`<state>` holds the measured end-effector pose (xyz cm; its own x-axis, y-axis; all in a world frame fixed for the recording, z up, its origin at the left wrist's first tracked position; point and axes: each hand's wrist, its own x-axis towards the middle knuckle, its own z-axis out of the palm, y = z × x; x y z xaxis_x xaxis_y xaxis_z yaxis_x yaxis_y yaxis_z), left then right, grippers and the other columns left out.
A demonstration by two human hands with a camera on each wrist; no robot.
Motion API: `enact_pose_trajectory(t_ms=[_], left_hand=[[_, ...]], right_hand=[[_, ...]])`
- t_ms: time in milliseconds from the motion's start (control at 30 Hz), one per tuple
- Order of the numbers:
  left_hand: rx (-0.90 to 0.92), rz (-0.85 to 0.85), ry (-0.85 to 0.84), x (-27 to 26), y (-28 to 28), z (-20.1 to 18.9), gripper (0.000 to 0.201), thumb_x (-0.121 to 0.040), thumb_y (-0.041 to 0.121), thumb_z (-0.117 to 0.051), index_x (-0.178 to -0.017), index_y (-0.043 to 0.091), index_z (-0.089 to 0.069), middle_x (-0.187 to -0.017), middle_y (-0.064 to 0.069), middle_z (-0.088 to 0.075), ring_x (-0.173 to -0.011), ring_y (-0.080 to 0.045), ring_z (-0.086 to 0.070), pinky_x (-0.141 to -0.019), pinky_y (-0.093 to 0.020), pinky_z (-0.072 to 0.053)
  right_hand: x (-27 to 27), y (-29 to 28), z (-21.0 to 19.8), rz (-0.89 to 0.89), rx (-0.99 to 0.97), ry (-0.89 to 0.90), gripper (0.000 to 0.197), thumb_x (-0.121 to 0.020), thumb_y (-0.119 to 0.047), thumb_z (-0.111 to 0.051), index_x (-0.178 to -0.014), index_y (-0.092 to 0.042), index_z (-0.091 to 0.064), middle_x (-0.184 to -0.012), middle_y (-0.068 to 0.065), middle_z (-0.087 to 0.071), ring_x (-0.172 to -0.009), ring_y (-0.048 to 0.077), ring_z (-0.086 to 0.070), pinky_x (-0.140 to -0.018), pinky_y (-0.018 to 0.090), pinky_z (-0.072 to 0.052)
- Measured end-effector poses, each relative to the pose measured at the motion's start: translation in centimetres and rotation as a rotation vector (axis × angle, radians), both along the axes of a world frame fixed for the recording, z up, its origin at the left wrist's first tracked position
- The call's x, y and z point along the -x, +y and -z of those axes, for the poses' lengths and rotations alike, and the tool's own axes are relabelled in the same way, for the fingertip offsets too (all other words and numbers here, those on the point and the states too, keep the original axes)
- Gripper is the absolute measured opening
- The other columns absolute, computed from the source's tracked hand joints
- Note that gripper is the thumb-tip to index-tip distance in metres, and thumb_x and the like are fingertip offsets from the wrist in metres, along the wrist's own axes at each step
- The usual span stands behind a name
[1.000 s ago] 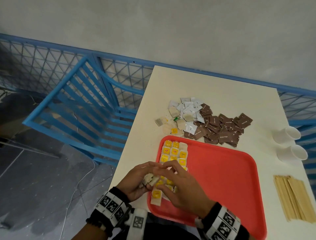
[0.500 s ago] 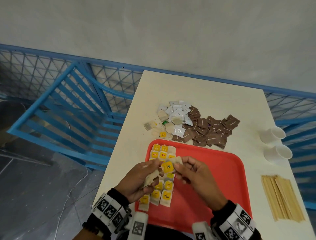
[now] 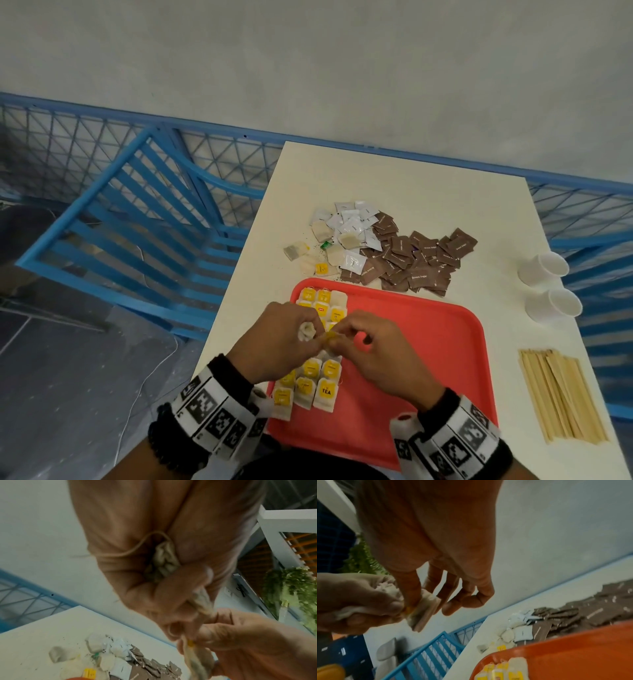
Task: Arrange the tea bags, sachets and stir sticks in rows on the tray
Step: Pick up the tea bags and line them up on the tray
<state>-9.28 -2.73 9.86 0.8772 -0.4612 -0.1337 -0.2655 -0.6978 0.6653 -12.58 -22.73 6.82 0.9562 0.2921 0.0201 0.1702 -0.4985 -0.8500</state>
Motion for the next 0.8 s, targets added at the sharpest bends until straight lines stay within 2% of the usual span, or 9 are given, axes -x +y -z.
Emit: enact_pose_trajectory(t_ms=[67,133,200,267,367,467,600,700,800], left_hand=[[0.142,-0.112,0.055,-0.4,0.1,-0.7,0.016,-0.087,0.035,-0.075,-0.078,0.021,-0.071,-0.057,0.020,-0.061,-0.048,0.003,-0.055,-0.049,-0.009,-0.036],[0.337,-0.215,0.137,-0.5,0.0,-1.1,0.013,-0.087,0.024,-0.076,-0.079,0.016,-0.071,-0.051,0.018,-0.059,-0.038,-0.001,-0.050,-0.042,-0.010,-0.036],[0.422,-0.250,0.155,-0.4,0.0,-1.4,0.011,-0.087,0.021,-0.076,-0.080,0.015,-0.071,-0.050,0.015,-0.059,-0.037,-0.002,-0.048,-0.040,-0.012,-0.035],[0.456,-0.254,0.151,-0.5,0.0,-1.7,0.010,-0.087,0.020,-0.076,-0.080,0.016,-0.071,-0.051,0.014,-0.059,-0.039,-0.003,-0.047,-0.041,-0.013,-0.036],[0.495,-0.278,0.114,-1.1,0.1,-2.1,0.009,-0.088,0.019,-0.075,-0.080,0.019,-0.071,-0.053,0.016,-0.059,-0.042,-0.001,-0.048,-0.042,-0.013,-0.037],[0.522,-0.249,0.099,-1.6,-0.1,-2.8,0.006,-0.089,0.016,-0.073,-0.083,0.014,-0.072,-0.052,0.017,-0.059,-0.041,-0.001,-0.047,-0.042,-0.012,-0.036],[0.534,-0.203,0.075,-2.0,-0.1,-3.5,0.005,-0.089,0.012,-0.072,-0.086,0.008,-0.072,-0.052,0.020,-0.059,-0.042,0.005,-0.050,-0.045,-0.006,-0.036],[0.580,-0.171,0.102,-2.2,-0.2,-3.9,0.005,-0.090,0.009,-0.070,-0.089,0.004,-0.071,-0.052,0.020,-0.059,-0.042,0.006,-0.050,-0.045,-0.005,-0.035],[0.600,-0.150,0.107,-2.2,-0.4,-4.2,0.007,-0.091,0.007,-0.068,-0.092,0.001,-0.071,-0.053,0.021,-0.059,-0.044,0.008,-0.051,-0.047,-0.003,-0.036]], right_hand=[[-0.3,0.4,-0.3,0.095,-0.155,0.079,0.011,-0.086,-0.028,-0.075,-0.082,-0.018,-0.073,-0.073,-0.010,-0.063,-0.062,0.002,-0.052,-0.060,0.012,-0.035],[-0.5,0.5,-0.6,0.113,-0.254,0.141,0.017,-0.085,-0.029,-0.077,-0.083,-0.015,-0.069,-0.071,-0.007,-0.057,-0.055,0.001,-0.044,-0.055,0.018,-0.033],[-0.7,0.5,-1.0,0.100,-0.307,0.166,0.019,-0.083,-0.036,-0.078,-0.094,-0.025,-0.067,-0.085,-0.005,-0.062,-0.066,0.016,-0.053,-0.058,0.035,-0.040],[-0.9,0.2,-1.6,0.096,-0.376,0.159,0.027,-0.083,-0.029,-0.073,-0.108,-0.032,-0.063,-0.105,-0.010,-0.064,-0.089,0.020,-0.060,-0.067,0.042,-0.048],[-1.3,-0.4,-2.2,0.065,-0.384,0.159,0.024,-0.082,-0.031,-0.069,-0.104,-0.021,-0.068,-0.104,-0.007,-0.067,-0.099,0.015,-0.062,-0.076,0.044,-0.050],[-1.7,-0.9,-2.7,0.093,-0.381,0.121,0.029,-0.079,-0.039,-0.066,-0.103,-0.023,-0.070,-0.107,-0.006,-0.066,-0.102,0.016,-0.061,-0.078,0.041,-0.050],[-1.8,-1.2,-3.4,0.074,-0.395,0.023,0.021,-0.082,-0.034,-0.066,-0.094,-0.017,-0.072,-0.106,-0.002,-0.067,-0.100,0.019,-0.063,-0.073,0.034,-0.049],[-1.9,-1.4,-4.0,0.099,-0.475,0.020,0.024,-0.082,-0.031,-0.065,-0.098,-0.015,-0.070,-0.103,0.003,-0.068,-0.097,0.022,-0.064,-0.076,0.041,-0.051],[-1.7,-1.2,-4.4,0.035,-0.505,0.040,0.013,-0.081,-0.029,-0.067,-0.081,-0.016,-0.069,-0.100,0.008,-0.068,-0.097,0.027,-0.063,-0.078,0.042,-0.050]])
